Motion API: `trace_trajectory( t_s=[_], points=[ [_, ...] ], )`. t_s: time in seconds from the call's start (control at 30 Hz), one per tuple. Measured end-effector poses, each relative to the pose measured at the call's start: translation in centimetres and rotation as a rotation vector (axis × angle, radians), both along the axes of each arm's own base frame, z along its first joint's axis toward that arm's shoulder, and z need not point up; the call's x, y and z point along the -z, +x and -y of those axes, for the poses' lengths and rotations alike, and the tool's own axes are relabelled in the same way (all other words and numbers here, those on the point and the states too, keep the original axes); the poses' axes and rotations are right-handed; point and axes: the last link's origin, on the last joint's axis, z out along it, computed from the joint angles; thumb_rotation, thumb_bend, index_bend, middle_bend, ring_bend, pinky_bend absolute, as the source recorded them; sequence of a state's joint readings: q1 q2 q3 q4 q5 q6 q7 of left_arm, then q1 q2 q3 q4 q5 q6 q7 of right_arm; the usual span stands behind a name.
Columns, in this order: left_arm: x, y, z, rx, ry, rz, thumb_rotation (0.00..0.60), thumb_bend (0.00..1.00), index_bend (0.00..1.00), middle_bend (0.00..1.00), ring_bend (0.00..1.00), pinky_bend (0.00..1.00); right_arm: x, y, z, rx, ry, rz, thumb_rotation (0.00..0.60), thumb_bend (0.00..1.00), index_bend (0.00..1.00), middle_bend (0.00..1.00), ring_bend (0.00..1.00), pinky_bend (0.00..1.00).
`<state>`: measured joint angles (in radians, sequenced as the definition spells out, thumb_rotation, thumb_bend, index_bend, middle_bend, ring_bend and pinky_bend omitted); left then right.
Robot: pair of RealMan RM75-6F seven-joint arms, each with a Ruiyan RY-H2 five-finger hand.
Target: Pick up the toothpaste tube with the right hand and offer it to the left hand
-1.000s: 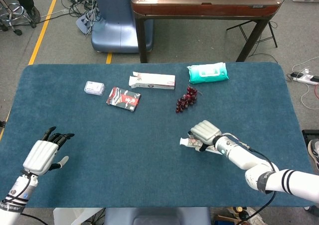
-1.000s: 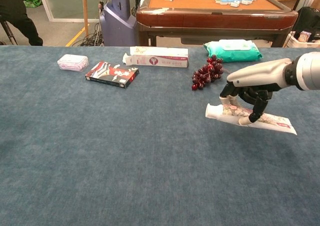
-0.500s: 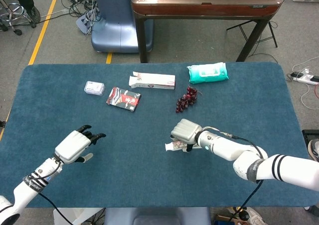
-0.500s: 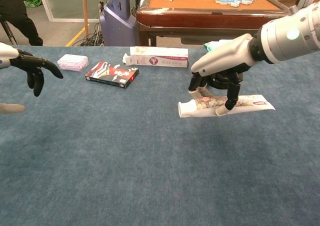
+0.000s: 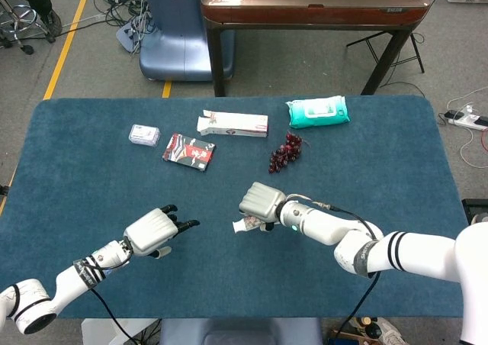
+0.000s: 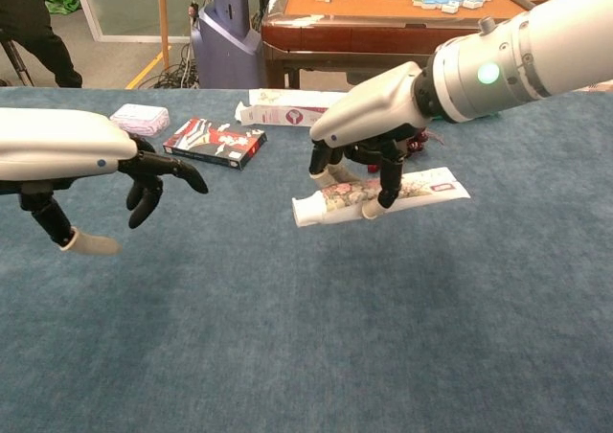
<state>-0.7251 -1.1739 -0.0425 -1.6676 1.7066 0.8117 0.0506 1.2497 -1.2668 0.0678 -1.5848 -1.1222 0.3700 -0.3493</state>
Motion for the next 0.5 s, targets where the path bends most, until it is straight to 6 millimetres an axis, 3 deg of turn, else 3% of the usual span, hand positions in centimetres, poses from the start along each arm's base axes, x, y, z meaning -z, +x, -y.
trace_trajectory(
  t_s=[0.5],
  points=[
    [1.3, 3.1, -1.0, 0.015, -0.044, -0.055, 0.600, 0.25, 0.13, 0.61, 0.52, 0.18, 2.3, 1.7, 0.4, -0.016, 0.009, -0.011, 0.600, 1.00, 0.81, 0.76, 0.74, 0.65]
  ],
)
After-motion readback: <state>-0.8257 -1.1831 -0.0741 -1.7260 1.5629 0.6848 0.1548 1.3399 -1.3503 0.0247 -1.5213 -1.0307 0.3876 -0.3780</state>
